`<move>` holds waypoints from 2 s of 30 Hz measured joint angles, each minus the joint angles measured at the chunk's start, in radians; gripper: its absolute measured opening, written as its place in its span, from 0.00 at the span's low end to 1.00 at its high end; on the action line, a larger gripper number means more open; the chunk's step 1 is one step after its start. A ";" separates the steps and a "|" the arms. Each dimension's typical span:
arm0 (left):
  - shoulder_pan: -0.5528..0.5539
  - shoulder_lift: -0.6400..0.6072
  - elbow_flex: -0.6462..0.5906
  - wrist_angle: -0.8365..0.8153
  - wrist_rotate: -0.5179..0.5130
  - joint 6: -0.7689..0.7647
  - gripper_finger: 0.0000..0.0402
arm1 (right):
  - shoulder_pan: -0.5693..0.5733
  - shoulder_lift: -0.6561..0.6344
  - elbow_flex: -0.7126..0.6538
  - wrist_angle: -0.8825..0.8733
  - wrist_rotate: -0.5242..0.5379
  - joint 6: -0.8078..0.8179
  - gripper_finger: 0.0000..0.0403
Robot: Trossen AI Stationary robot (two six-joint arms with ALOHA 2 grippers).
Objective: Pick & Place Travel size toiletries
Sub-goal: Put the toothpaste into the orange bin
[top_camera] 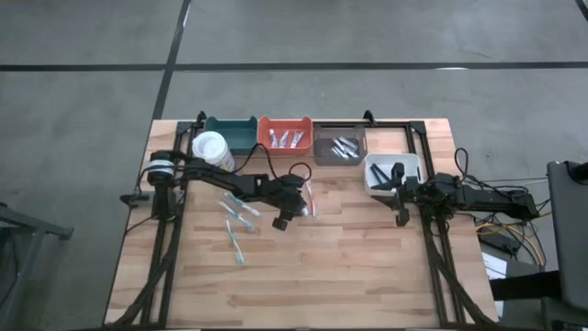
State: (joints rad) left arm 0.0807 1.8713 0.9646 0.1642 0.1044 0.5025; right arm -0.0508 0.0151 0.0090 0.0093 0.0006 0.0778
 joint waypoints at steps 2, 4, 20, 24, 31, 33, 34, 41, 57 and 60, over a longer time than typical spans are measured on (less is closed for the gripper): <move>0.003 0.000 0.000 0.000 -0.001 -0.007 0.48 | 0.000 0.000 0.000 0.000 0.000 0.000 0.32; 0.007 0.000 -0.001 -0.002 -0.018 -0.015 0.48 | 0.000 0.000 0.000 0.000 0.000 -0.002 0.31; 0.049 0.002 -0.002 -0.026 -0.054 -0.466 0.48 | 0.000 0.000 0.000 0.000 0.000 0.001 0.30; 0.048 0.002 -0.003 -0.027 -0.083 -0.503 0.47 | 0.000 0.000 0.000 0.000 0.000 0.000 0.32; 0.048 0.002 -0.003 -0.032 -0.197 -0.502 0.43 | 0.000 0.000 0.000 0.000 0.000 -0.001 0.32; 0.048 0.002 -0.003 -0.032 -0.228 -0.497 0.42 | 0.000 0.000 0.000 0.000 0.000 -0.001 0.31; 0.048 0.002 -0.003 -0.030 -0.242 -0.497 0.42 | 0.000 0.000 0.000 0.000 0.000 0.000 0.31; 0.048 0.002 -0.003 -0.012 -0.290 -0.508 0.37 | 0.000 0.000 0.000 0.000 0.000 -0.001 0.29; 0.048 0.002 -0.004 0.041 -0.290 -0.538 0.27 | 0.000 0.000 0.000 0.000 0.000 -0.001 0.32; 0.048 -0.001 0.003 0.069 -0.290 -0.548 0.27 | 0.000 0.000 0.000 0.000 0.000 0.000 0.32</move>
State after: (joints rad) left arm 0.1284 1.8703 0.9674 0.2332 -0.1852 -0.0451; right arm -0.0505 0.0154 0.0092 0.0093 0.0006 0.0778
